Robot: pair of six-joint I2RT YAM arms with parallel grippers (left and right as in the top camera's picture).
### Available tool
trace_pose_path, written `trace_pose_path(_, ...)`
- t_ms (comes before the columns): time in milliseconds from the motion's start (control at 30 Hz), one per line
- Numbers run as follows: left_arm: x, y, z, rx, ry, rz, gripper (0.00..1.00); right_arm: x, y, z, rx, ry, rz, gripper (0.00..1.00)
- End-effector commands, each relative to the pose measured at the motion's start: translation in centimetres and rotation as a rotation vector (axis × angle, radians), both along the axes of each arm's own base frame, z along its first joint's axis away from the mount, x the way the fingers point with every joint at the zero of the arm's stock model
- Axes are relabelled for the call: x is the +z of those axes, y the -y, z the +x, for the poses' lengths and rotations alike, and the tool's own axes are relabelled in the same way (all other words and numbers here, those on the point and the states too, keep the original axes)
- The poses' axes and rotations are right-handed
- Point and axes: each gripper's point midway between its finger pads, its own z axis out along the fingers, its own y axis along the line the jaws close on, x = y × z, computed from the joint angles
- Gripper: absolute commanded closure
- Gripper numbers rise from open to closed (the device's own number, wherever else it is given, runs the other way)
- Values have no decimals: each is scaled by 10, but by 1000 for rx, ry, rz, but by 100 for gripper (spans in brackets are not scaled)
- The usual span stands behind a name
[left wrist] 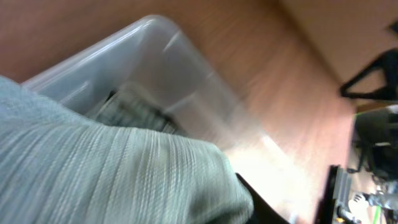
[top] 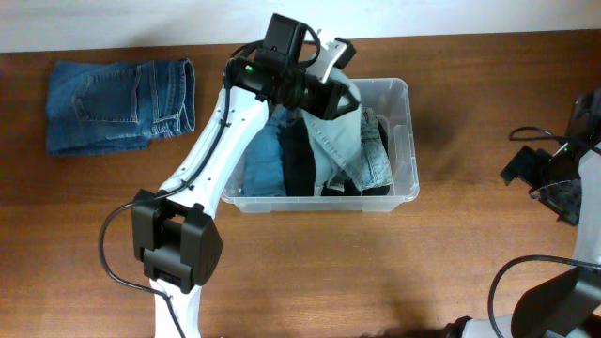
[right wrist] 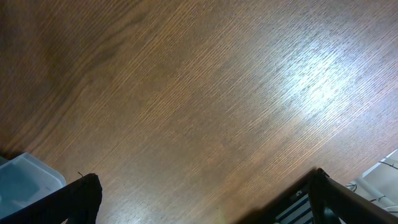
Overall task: Pack container
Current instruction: 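Lower the light-washed jeans into the container's left side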
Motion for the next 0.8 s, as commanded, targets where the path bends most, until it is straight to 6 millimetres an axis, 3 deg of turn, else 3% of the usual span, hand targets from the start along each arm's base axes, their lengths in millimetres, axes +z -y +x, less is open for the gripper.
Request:
trace_pose_path(0,-18,-24,12,93,-2,126,44,0,0,0,-9,1,-1,2)
trace_pose_path(33,-22,-32,12,109,-21,152,15,0,0,0,-9,1,-1,2)
trace_pose_path(67,-27,-41,11,126,-43,177,1,0,0,0,-9,1,-1,2)
trace_pose_path(200,-37,-69,15,188,-81,249,1,0,0,0,-9,1,-1,1)
trace_pose_path(300,-43,-102,17,252,-128,305,1,0,0,0,-9,1,-1,2)
trace_pose_path(533,-49,-156,7,338,-267,350,1,0,0,0,-9,1,-1,2)
trace_pose_path(767,-40,-183,-4,379,-347,372,1,0,0,0,-9,1,-1,2)
